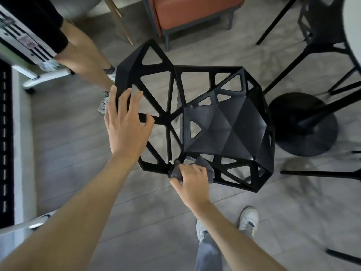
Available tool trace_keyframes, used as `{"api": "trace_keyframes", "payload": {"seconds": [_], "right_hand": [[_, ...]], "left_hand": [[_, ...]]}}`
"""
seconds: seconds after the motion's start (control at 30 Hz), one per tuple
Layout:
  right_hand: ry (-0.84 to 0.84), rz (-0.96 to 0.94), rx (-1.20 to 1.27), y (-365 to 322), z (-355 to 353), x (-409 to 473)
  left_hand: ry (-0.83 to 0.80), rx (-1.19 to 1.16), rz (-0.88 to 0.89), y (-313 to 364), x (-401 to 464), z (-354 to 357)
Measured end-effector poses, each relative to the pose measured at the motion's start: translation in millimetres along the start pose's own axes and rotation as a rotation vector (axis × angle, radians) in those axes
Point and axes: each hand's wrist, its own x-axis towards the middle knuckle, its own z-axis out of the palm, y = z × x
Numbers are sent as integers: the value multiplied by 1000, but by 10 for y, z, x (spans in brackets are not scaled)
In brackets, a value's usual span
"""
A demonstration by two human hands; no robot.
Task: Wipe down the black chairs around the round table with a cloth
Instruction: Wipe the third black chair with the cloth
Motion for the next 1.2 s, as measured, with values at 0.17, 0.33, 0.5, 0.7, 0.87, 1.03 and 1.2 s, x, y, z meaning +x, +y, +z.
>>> {"api": "trace_keyframes", "payload": {"seconds": [0.17,0.33,0.5,0.7,0.87,1.03,1.2], "right_hand": [[-53,-213,-88,375,-74,-158],[-29,-19,-134,1238,-459,-460],[44,400,-135,1928,-748,-699],[327,957,502,1615,-1011,-738],[326,1246,1188,1421,-697,-627],[480,1302,1493,1445,-669,-538],[378,1414,1558,1735,-837,-478]], "left_hand": [[46,-118,-37,58,-30,-40],[63,-153,-14,90,-46,-68],[72,-138,39,82,-45,-39],[109,-162,35,97,-69,-18],[126,-208,8,119,-73,-37],[141,-248,-4,148,-84,-26],[147,-246,0,306,-131,25]]}}
